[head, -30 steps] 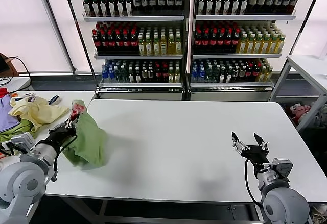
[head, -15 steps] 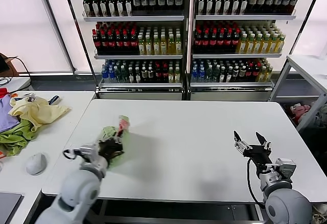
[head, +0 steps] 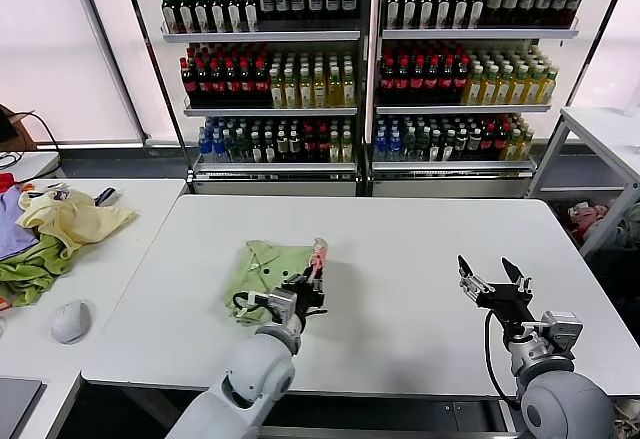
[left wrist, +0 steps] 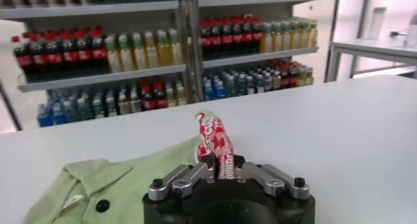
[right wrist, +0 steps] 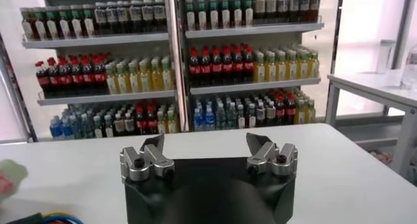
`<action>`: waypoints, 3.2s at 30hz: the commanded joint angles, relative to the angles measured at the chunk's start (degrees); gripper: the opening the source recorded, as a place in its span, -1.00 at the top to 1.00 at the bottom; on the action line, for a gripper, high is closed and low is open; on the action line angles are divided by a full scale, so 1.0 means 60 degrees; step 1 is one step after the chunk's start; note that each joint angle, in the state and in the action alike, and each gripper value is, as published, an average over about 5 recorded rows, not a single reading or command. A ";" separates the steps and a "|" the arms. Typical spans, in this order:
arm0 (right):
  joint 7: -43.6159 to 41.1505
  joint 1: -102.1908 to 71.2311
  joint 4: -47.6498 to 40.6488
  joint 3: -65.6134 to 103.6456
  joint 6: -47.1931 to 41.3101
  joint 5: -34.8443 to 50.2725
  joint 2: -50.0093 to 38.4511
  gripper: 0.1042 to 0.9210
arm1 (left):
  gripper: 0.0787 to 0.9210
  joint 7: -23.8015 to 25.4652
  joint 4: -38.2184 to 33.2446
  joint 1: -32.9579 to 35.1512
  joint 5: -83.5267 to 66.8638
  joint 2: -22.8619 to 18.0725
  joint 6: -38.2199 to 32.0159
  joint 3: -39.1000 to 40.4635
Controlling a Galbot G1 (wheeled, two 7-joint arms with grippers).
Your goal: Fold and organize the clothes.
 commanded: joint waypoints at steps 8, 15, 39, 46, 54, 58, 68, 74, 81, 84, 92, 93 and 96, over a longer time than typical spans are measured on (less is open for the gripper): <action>0.0158 0.0699 -0.0372 -0.1876 0.0161 -0.0575 0.0437 -0.76 | -0.10 -0.0006 -0.2222 0.2027 -0.1169 0.0047 -0.1281 -0.1222; 0.0640 0.1556 -0.1724 -0.4172 0.0329 -0.1486 0.1430 -0.76 | -0.59 -0.0090 -0.3288 0.4080 -0.0184 0.0749 -0.2180 -0.3501; 0.1586 0.2441 -0.5361 -0.5671 0.0693 -0.3118 0.4061 -0.74 | -0.77 -0.0726 -0.3575 0.5852 0.0774 0.0418 -0.3093 -0.5104; 0.1488 0.2452 -0.5179 -0.5465 0.0637 -0.2779 0.3882 -0.33 | -0.77 -0.0727 -0.3597 0.5817 0.0779 0.0378 -0.3092 -0.4948; 0.1041 0.2772 -0.4655 -0.4740 0.0276 -0.2550 0.2874 0.19 | -0.77 -0.0721 -0.3652 0.5865 0.0823 0.0366 -0.3088 -0.4820; 0.0677 0.3350 -0.4559 -0.4208 -0.0002 -0.2488 0.1944 0.47 | -0.77 -0.0717 -0.3695 0.5894 0.0846 0.0382 -0.3071 -0.4764; -0.1042 0.4754 -0.5188 -0.3217 0.0215 -0.3072 0.0097 0.86 | -0.77 -0.0688 -0.3707 0.5954 0.1118 0.0298 -0.3032 -0.4527; -0.1198 0.3978 -0.4988 -0.2642 0.1712 -0.3541 0.0046 0.73 | -0.77 -0.0667 -0.3676 0.5949 0.1318 0.0204 -0.3031 -0.4368; -0.0522 0.2217 -0.3593 -0.1927 0.2544 -0.3425 0.0299 0.24 | -0.77 -0.0607 -0.3711 0.6015 0.1423 0.0170 -0.3077 -0.4264; -0.0536 0.1536 -0.2771 -0.1548 0.2636 -0.3404 0.0316 0.03 | -0.77 -0.0522 -0.3776 0.6039 0.1408 0.0153 -0.3130 -0.4223; -0.0704 -0.0164 -0.1090 -0.0690 0.2776 -0.3007 0.0229 -0.52 | -0.77 -0.0020 -0.4035 0.6151 0.1384 0.0005 -0.3350 -0.4035; -0.0702 -0.0282 -0.1035 -0.0653 0.2802 -0.2939 0.0235 -0.60 | -0.77 0.0066 -0.4049 0.6160 0.1379 -0.0012 -0.3384 -0.4014; -0.0647 -0.0479 -0.0997 -0.0670 0.2928 -0.2836 0.0283 -0.73 | -0.77 0.0289 -0.4063 0.6156 0.1365 -0.0065 -0.3472 -0.3953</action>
